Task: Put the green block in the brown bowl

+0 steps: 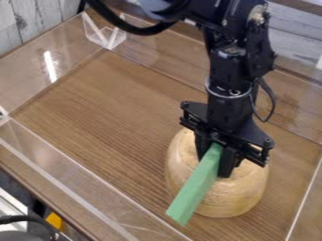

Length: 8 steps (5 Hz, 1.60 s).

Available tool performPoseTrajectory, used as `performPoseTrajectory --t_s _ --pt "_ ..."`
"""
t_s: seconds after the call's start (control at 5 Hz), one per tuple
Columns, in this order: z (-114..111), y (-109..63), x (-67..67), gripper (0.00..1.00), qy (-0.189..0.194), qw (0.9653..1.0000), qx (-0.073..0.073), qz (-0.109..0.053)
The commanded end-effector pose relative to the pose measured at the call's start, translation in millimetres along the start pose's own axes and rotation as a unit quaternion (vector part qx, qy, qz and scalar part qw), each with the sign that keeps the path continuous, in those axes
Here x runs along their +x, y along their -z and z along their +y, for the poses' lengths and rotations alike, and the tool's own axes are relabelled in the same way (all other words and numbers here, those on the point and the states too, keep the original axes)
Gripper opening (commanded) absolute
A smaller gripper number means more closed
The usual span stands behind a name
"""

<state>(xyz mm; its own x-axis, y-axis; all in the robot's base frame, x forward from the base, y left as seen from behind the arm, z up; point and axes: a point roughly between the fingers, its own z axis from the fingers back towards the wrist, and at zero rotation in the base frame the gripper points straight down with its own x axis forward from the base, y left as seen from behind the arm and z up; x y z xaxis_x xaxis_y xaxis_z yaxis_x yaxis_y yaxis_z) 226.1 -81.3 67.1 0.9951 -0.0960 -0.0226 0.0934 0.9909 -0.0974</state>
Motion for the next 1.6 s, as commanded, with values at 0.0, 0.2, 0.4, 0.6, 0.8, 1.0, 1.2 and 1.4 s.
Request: performPoseTrajectory --t_s 0.0,0.2,0.4,0.6,0.8,1.0,1.2,1.4 --pt "1.6 1.3 2.8 0.00 -0.008 1.0000 -0.001 0.002" --pt "1.8 2.3 3.5 0.00 -0.011 0.9999 -0.002 0.004" --pt "2.0 3.4 4.1 0.00 -0.015 0.9999 -0.002 0.007" --pt "2.5 4.5 4.7 0.00 -0.018 0.9998 -0.002 0.010" --pt "2.9 5.4 5.5 0.00 -0.021 0.9997 -0.002 0.012" --pt "3.4 6.3 6.5 0.00 -0.025 0.9996 -0.002 0.014" --pt "4.2 7.3 7.5 0.00 -0.028 0.9995 -0.001 0.016" --pt "5.1 8.5 8.5 0.00 -0.031 0.9994 -0.001 0.018"
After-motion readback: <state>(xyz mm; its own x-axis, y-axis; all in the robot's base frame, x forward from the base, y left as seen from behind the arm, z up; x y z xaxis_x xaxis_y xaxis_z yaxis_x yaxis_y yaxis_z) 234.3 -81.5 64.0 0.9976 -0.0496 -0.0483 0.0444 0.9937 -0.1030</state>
